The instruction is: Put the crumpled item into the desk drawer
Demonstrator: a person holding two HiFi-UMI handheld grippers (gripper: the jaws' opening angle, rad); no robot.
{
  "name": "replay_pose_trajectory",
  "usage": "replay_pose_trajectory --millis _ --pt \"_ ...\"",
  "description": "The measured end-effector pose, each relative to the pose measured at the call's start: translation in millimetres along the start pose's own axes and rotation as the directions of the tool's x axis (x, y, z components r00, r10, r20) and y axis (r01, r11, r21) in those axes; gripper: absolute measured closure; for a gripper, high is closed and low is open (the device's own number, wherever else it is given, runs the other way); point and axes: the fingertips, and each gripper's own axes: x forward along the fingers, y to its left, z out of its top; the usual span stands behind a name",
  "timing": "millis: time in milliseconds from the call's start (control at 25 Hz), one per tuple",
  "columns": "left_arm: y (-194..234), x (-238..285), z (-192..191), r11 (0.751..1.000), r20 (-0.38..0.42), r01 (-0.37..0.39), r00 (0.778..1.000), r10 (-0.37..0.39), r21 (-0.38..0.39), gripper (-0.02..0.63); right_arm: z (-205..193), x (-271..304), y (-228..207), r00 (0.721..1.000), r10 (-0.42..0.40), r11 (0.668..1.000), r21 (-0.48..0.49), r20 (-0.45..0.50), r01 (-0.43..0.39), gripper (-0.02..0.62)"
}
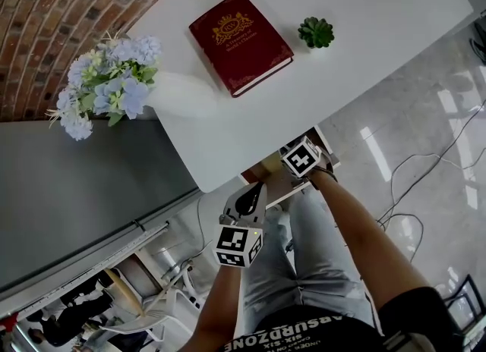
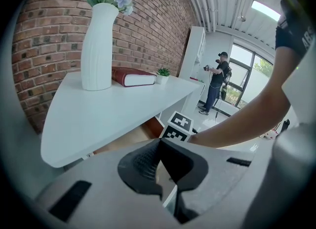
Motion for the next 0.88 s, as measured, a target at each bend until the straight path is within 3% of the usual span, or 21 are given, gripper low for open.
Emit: replay_pose_trajectory --millis 560,880 --pt "-27 -35 43 0.998 0.008 0.064 0.998 -0.064 -0.025 0.601 15 -100 36 0.993 0.01 0.992 0.126 0.119 -0.025 0.549" --pt "-27 -36 56 0.998 0.029 0.068 0.997 -0.067 -0.017 0.6 26 -166 54 0.962 -0.016 0.977 0.211 0.273 -0.044 0.572"
